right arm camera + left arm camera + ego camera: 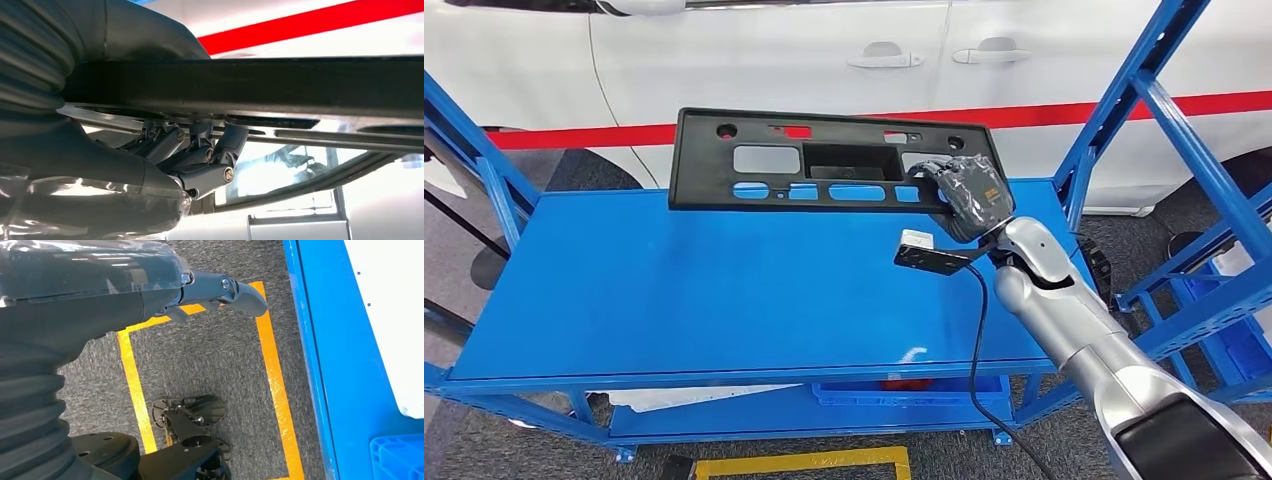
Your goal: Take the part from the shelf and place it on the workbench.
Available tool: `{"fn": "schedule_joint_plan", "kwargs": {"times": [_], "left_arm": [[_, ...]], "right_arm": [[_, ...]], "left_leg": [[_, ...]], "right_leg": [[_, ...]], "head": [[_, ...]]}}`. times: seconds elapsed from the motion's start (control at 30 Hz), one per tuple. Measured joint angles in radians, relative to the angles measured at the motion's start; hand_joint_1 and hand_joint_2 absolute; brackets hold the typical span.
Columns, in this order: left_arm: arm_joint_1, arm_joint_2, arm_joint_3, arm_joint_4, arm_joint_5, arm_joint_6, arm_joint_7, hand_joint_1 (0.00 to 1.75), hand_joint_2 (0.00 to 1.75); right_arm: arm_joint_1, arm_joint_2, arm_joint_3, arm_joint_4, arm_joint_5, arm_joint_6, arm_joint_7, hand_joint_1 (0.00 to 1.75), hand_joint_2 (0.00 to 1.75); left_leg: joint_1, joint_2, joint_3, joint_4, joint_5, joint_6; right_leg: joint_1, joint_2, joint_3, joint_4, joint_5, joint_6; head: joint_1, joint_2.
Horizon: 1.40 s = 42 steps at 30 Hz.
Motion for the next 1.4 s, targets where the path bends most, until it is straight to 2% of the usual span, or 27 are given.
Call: {"fn": "schedule_joint_plan", "kwargs": {"times": [0.07,0.13,0.2,0.3,0.37,0.43,0.57,0.87,1.03,1.1,1.17,1.2,1.27,1.3,1.33,1.37,1.4], "left_arm": [[0.0,0.0,0.002,0.0,0.004,-0.007,-0.008,0.0,1.75],[0.0,0.0,0.006,0.0,0.009,-0.018,-0.013,0.0,1.75],[-0.001,0.0,0.011,0.0,0.015,-0.029,-0.01,0.0,1.75],[-0.002,0.0,0.023,0.0,0.024,-0.032,-0.004,0.0,1.75],[-0.002,0.0,0.029,0.0,0.025,-0.03,-0.002,0.0,1.75],[-0.001,0.0,0.032,0.0,0.025,-0.025,-0.002,0.0,1.75],[0.0,0.0,0.037,0.0,0.023,-0.014,0.008,0.0,1.75],[-0.001,0.001,0.045,0.0,0.021,-0.033,0.026,0.0,1.75],[-0.002,0.001,0.046,0.0,0.017,-0.045,0.022,0.0,1.75],[-0.003,0.001,0.046,0.0,0.012,-0.048,0.017,0.0,1.75],[-0.005,0.0,0.046,0.0,0.008,-0.049,0.013,0.0,1.75],[-0.006,0.0,0.046,0.0,0.007,-0.049,0.012,0.0,1.75],[-0.008,0.0,0.046,0.0,0.006,-0.049,0.012,0.0,1.75],[-0.007,0.0,0.046,0.0,0.006,-0.049,0.013,0.0,1.75],[-0.007,0.0,0.046,0.0,0.005,-0.049,0.015,0.0,1.75],[-0.007,0.0,0.046,0.0,0.006,-0.048,0.016,0.0,1.75],[-0.007,0.0,0.046,0.0,0.006,-0.048,0.017,0.0,1.75]], "right_arm": [[0.016,-0.002,-0.016,-0.018,-0.116,0.066,-0.045,1.75,1.75],[0.042,-0.004,-0.044,-0.046,-0.3,0.171,-0.109,1.75,1.75],[0.069,-0.004,-0.079,-0.077,-0.535,0.323,-0.166,1.75,1.75],[0.118,0.008,-0.149,-0.132,-0.901,0.612,-0.205,1.75,1.75],[0.148,0.023,-0.191,-0.168,-1.051,0.734,-0.211,1.75,1.75],[0.173,0.035,-0.217,-0.203,-1.129,0.79,-0.209,1.75,1.75],[0.211,0.047,-0.241,-0.269,-1.181,0.811,-0.194,1.75,1.75],[0.243,0.048,-0.271,-0.313,-1.182,0.805,-0.191,1.75,1.75],[0.253,0.048,-0.28,-0.331,-1.154,0.789,-0.197,1.75,1.75],[0.255,0.048,-0.284,-0.338,-1.146,0.783,-0.198,1.75,1.75],[0.257,0.046,-0.288,-0.344,-1.137,0.779,-0.199,1.75,1.75],[0.259,0.044,-0.29,-0.345,-1.133,0.778,-0.2,1.75,1.75],[0.271,0.039,-0.292,-0.345,-1.127,0.778,-0.201,1.75,1.75],[0.278,0.036,-0.293,-0.344,-1.123,0.778,-0.201,1.75,1.75],[0.284,0.033,-0.293,-0.343,-1.118,0.777,-0.2,1.75,1.75],[0.287,0.031,-0.293,-0.342,-1.11,0.775,-0.199,1.75,1.75],[0.288,0.029,-0.293,-0.341,-1.094,0.769,-0.197,1.75,1.75]], "left_leg": [[0.0,0.0,0.0,0.0,0.0,0.0],[0.0,-0.001,0.0,0.0,0.0,0.0],[0.0,-0.001,-0.001,0.0,0.0,0.0],[0.0,-0.001,-0.001,0.0,0.0,0.0],[0.0,-0.001,-0.001,0.0,-0.001,0.0],[0.0,-0.001,-0.001,0.0,-0.001,0.001],[0.0,-0.001,0.0,0.0,-0.001,0.001],[0.0,-0.001,0.0,0.0,-0.001,0.001],[-0.008,0.0,-0.001,0.005,-0.004,0.009],[-0.005,0.002,0.003,-0.005,0.004,0.015],[0.001,0.006,0.01,-0.022,0.015,0.023],[0.002,0.008,0.012,-0.026,0.018,0.025],[0.002,0.008,0.01,-0.025,0.019,0.026],[0.002,0.008,0.008,-0.023,0.019,0.026],[0.003,0.008,0.006,-0.02,0.019,0.025],[0.004,0.007,0.004,-0.017,0.017,0.022],[0.006,0.007,0.002,-0.011,0.014,0.018]], "right_leg": [[0.0,0.0,0.0,0.0,0.0,0.0],[0.0,-0.001,0.0,0.0,0.0,0.0],[0.0,-0.001,0.0,0.0,0.0,0.0],[0.0,-0.001,0.0,0.0,0.0,0.0],[0.0,-0.001,0.0,0.0,0.0,0.0],[0.0,-0.001,0.0,0.0,-0.001,0.0],[0.0,-0.001,0.0,0.0,-0.001,0.0],[0.0,-0.001,0.0,0.0,-0.001,0.0],[-0.006,0.0,0.001,-0.003,0.002,0.006],[-0.007,0.0,0.002,-0.001,0.001,0.012],[-0.007,0.001,-0.014,0.038,-0.032,0.018],[-0.008,0.001,-0.034,0.086,-0.064,0.02],[-0.013,0.001,-0.091,0.217,-0.126,0.026],[-0.016,0.001,-0.11,0.261,-0.137,0.029],[-0.02,0.0,-0.113,0.27,-0.127,0.032],[-0.024,-0.001,-0.096,0.239,-0.101,0.034],[-0.028,-0.002,-0.062,0.176,-0.067,0.037]], "head": [[0.0,0.0],[0.0,0.0],[0.0,0.0],[0.0,0.0],[0.0,0.0],[0.0,0.0],[0.0,0.0],[0.0,0.0],[0.0,0.0],[0.0,0.0],[0.0,0.0],[0.0,0.0],[0.0,0.0],[0.0,0.0],[0.0,0.0],[0.0,0.0],[0.0,0.0]]}}
